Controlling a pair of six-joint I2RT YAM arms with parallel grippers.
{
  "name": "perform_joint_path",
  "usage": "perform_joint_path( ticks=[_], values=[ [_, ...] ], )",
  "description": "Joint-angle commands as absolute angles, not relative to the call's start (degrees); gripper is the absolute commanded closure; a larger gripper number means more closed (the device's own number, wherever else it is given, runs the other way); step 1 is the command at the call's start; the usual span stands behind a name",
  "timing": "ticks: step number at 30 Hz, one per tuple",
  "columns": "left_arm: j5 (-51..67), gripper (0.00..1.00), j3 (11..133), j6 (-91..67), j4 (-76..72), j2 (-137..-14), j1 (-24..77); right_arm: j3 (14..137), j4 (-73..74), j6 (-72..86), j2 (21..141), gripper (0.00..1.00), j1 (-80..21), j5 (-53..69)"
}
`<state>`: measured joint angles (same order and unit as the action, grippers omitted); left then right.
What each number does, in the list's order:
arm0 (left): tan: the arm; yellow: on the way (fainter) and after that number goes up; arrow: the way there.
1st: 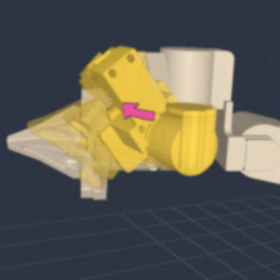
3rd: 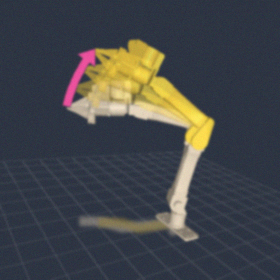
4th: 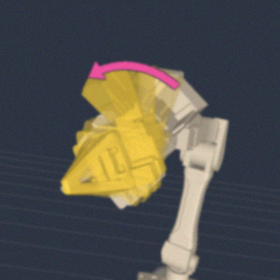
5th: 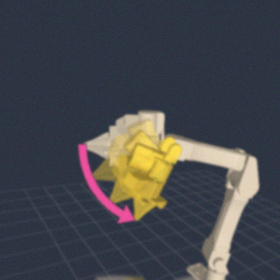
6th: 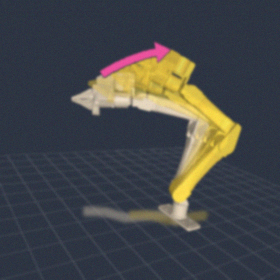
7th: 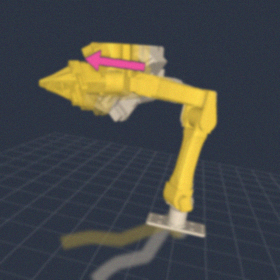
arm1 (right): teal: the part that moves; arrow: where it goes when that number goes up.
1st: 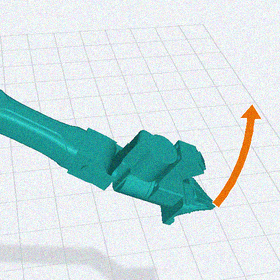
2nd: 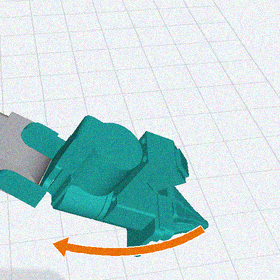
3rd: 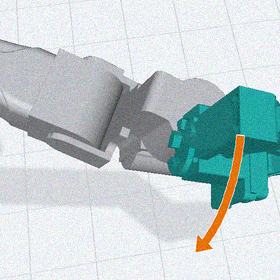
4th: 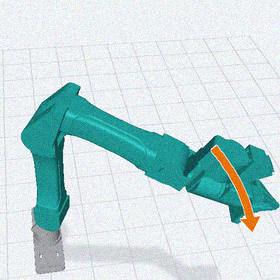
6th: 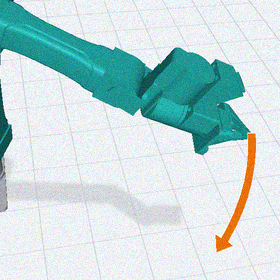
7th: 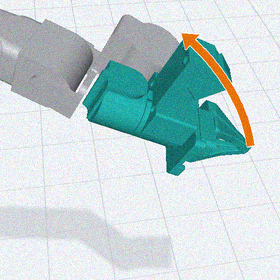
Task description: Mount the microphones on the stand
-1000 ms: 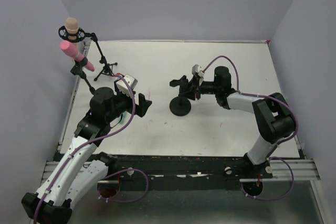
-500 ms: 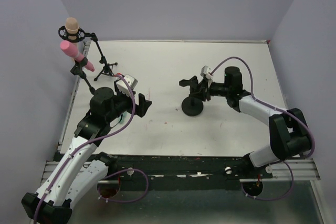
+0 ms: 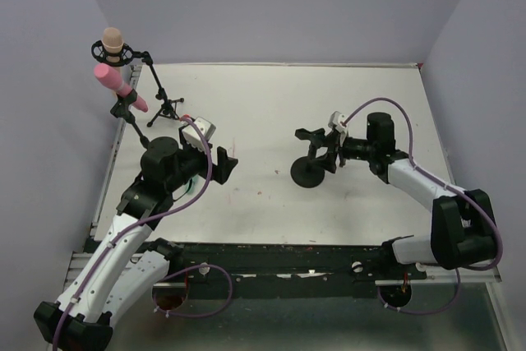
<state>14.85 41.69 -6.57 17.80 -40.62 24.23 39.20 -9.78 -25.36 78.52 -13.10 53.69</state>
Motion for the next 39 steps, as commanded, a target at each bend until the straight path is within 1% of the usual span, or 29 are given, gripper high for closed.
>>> perform_joint_path(
  ticks=[1,4,9,11,12,13,18,23,25,31,39],
  values=[
    [14.9,0.03,41.2,-7.6,17.3,-41.6,24.1,39.4,-1.8,-29.3,75.5,0.22,-11.2,56.3],
    [14.0,0.02,42.3,-8.8,18.5,-44.1,22.9,41.2,5.1,-30.8,73.7,0.10,-9.3,55.3],
    [12.8,0.03,46.8,-12.5,22.2,-53.9,16.9,49.4,22.4,-34.6,71.0,0.08,-7.5,46.9],
    [11.3,0.03,49.4,-14.1,24.2,-58.8,14.4,49.7,23.7,-33.2,67.7,0.06,-5.8,46.1],
    [10.2,0.03,50.8,-14.5,25.9,-61.6,13.7,49.1,23.5,-32.3,65.8,0.02,-4.8,46.1],
    [9.1,0.03,52.2,-14.7,27.3,-63.9,13.2,48.2,22.9,-30.9,64.2,0.01,-3.8,46.2],
    [2.5,0.05,55.5,-14.3,33.7,-74.5,11.6,46.3,23.1,-26.9,60.9,0.00,-1.8,46.6],
    [-1.9,0.07,54.5,-13.9,35.0,-78.4,10.9,49.7,25.8,-25.4,62.8,0.00,-1.8,45.6],
    [-2.4,0.17,54.5,-13.9,35.3,-80.1,10.2,49.7,26.2,-25.4,62.6,0.00,-1.8,46.0],
    [-0.5,0.27,56.5,-13.4,37.2,-86.0,7.8,49.8,26.4,-25.4,61.3,0.00,-1.8,46.2],
    [-0.8,0.27,60.4,-13.5,39.9,-92.5,7.1,50.2,26.8,-25.2,60.9,0.00,-1.8,47.4]
  ],
)
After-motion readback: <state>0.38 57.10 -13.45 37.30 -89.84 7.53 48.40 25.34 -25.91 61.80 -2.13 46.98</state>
